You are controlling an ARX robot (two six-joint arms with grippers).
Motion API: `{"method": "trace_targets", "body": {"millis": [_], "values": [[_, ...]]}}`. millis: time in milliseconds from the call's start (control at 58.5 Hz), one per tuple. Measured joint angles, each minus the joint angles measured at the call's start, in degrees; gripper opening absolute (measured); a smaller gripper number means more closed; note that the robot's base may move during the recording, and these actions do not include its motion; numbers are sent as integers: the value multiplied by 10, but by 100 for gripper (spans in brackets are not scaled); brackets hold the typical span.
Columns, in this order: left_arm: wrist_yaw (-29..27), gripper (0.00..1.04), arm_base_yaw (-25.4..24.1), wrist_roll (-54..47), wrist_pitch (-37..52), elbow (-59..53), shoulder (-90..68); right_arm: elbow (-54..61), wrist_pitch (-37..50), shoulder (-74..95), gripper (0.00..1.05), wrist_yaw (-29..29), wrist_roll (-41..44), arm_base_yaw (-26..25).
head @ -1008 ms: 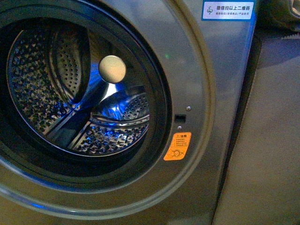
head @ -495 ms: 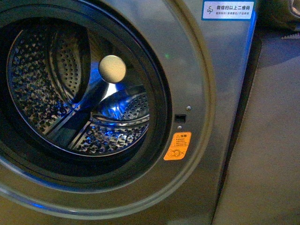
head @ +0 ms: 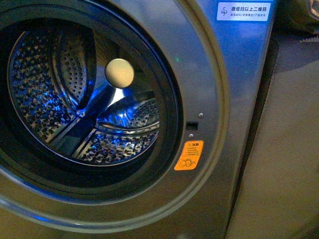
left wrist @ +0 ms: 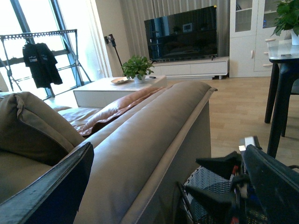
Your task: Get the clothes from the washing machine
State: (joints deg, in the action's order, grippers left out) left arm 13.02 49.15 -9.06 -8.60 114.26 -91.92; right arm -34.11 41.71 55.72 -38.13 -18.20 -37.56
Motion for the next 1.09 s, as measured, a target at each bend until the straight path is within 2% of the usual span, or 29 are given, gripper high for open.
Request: {"method": "trace_targets", "body": {"millis": [103,137,171,239,376,564,598,632,649,718,803,906,1025,1093], "values": [[0,98,0,0,0,0,0,90,9,-91,97,95,23,119],[0,98,0,0,0,0,0,101,-42,-120,93,138,48,157],[0,98,0,0,0,0,0,110,-128,-155,86,202,83,205],[0,98,0,0,0,0,0,135,-231,-198,74,259,132,255],[0,98,0,0,0,0,1,185,-253,-231,51,300,166,287],[0,98,0,0,0,0,1,230,-251,-277,19,325,177,316],[0,98,0,0,0,0,1,241,-251,-289,10,366,178,342],[-16,98,2,5,-14,9,-3,247,-251,-296,5,375,178,355],[-43,98,3,16,-47,30,-10,251,-251,-299,2,377,179,362],[-134,98,-6,47,-173,129,-52,263,-253,-314,2,376,180,372],[-179,98,-32,75,-256,208,-84,274,-256,-329,2,378,180,373],[-210,98,-101,94,-254,191,-68,290,-265,-352,2,381,180,373],[-238,98,-174,107,-233,80,18,299,-276,-374,2,381,180,373],[-248,98,-197,112,-228,29,61,304,-281,-385,2,381,180,373]]}}
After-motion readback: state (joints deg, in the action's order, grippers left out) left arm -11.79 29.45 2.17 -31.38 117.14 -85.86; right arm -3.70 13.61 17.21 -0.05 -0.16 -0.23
